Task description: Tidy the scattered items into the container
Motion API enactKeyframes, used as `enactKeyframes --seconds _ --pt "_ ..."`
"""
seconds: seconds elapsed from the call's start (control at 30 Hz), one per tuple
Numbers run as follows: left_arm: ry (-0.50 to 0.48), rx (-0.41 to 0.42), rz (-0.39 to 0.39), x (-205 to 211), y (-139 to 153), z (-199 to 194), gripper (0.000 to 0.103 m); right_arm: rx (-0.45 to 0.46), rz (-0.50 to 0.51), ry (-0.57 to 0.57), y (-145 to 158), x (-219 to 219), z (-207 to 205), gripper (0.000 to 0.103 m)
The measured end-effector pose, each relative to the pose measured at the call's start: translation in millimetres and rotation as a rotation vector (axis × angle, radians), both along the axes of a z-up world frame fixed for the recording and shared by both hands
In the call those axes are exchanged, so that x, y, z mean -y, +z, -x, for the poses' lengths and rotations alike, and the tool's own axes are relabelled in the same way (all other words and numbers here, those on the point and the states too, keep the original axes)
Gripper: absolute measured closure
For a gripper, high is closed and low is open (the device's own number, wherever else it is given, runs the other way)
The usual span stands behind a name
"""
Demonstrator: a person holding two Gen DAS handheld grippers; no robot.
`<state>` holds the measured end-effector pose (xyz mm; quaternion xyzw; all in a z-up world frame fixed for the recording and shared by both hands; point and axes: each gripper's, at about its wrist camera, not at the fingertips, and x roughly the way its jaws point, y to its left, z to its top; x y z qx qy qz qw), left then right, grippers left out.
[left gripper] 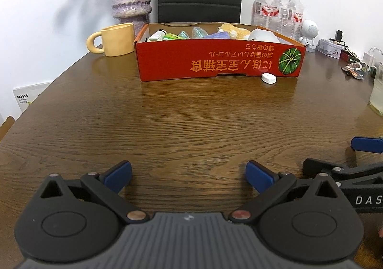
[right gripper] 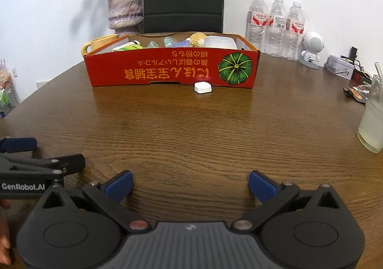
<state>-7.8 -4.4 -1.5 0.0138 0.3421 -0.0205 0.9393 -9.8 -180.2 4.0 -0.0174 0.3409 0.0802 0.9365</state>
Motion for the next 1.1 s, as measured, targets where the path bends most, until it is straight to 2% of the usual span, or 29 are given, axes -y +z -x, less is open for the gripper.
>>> enactKeyframes --seconds 0.2,0.33,0.67,0.8,0.9,1.03,1.07,1.1 --pt "0.006 0.000 0.000 -0.1 0.1 -1.1 0.000 0.001 -0.009 -0.010 0.1 0.6 -1.1 0.000" --pt "0.005 0.000 0.001 -0.5 0.3 -0.9 0.000 0.000 -0.004 -0.068 -0.3 1.7 -7.0 0.000" --pt "0.004 -0.001 0.002 -0.9 0.4 -1.8 0.000 0.000 0.000 -0.069 -1.2 0.1 -10.9 0.000" --pt "-0.029 0.000 -0.007 -2.6 1.2 -7.8 0.000 -0.005 0.002 -0.033 -0.4 1.1 -17.4 0.000" --pt "-0.047 -0.010 0.006 -8.0 10.5 -23.8 0.000 -0.050 0.003 0.012 5.4 2.2 -36.8 0.000" --pt "-0.012 0.023 0.087 -22.4 29.1 -49.8 0.000 -0.001 0.010 0.038 17.1 -1.6 -75.8 0.002" --pt "-0.009 0.021 0.090 -22.7 28.7 -53.8 0.000 0.013 0.014 0.043 19.5 -3.2 -88.8 0.005" --pt "-0.006 0.018 0.093 -23.0 28.3 -57.9 0.000 0.025 0.016 0.048 21.6 -4.8 -102.0 0.014"
